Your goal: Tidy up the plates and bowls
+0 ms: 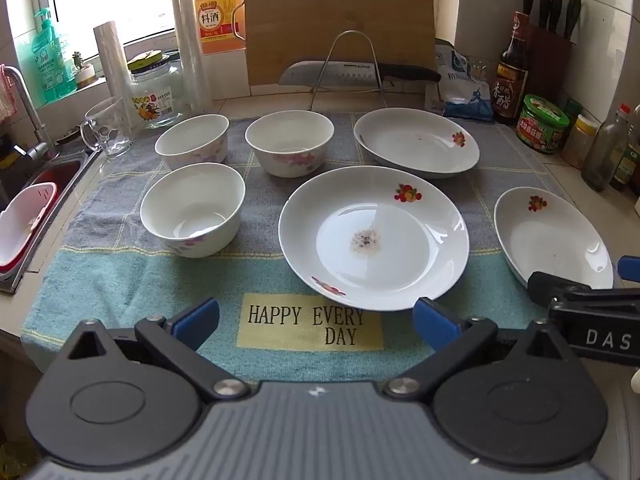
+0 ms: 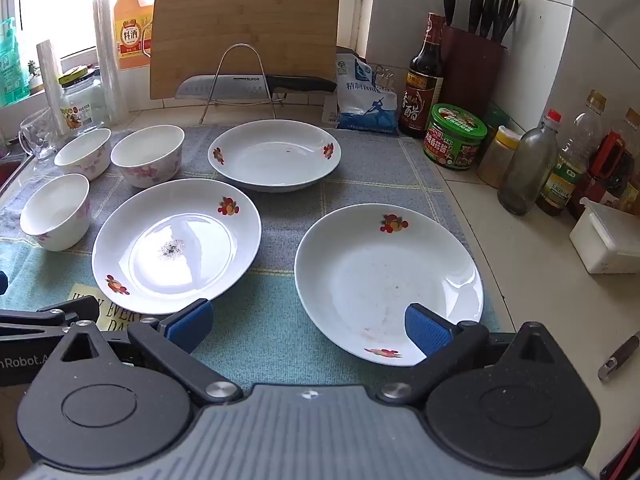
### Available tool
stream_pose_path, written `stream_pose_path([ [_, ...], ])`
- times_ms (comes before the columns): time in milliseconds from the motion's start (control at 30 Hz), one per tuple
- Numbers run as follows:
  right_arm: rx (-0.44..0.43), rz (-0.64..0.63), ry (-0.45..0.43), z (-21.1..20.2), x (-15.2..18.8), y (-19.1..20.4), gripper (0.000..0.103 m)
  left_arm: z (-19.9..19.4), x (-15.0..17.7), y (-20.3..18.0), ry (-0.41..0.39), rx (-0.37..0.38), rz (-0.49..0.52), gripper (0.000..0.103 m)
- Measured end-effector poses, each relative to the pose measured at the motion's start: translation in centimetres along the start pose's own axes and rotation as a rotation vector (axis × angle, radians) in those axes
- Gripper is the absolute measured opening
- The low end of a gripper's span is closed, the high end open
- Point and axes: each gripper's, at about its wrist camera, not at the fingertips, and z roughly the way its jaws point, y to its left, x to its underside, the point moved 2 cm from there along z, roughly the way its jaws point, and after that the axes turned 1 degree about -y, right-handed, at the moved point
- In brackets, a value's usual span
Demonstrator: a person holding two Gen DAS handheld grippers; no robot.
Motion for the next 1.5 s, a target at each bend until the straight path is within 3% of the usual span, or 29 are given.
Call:
stream_pose_path([
  [1500,0.003,-0.004,-0.013,-0.39,-0.47,0.1,0.103,-0.43,-0.31,0.04,-0.011,0.0,-0.003,0.102],
])
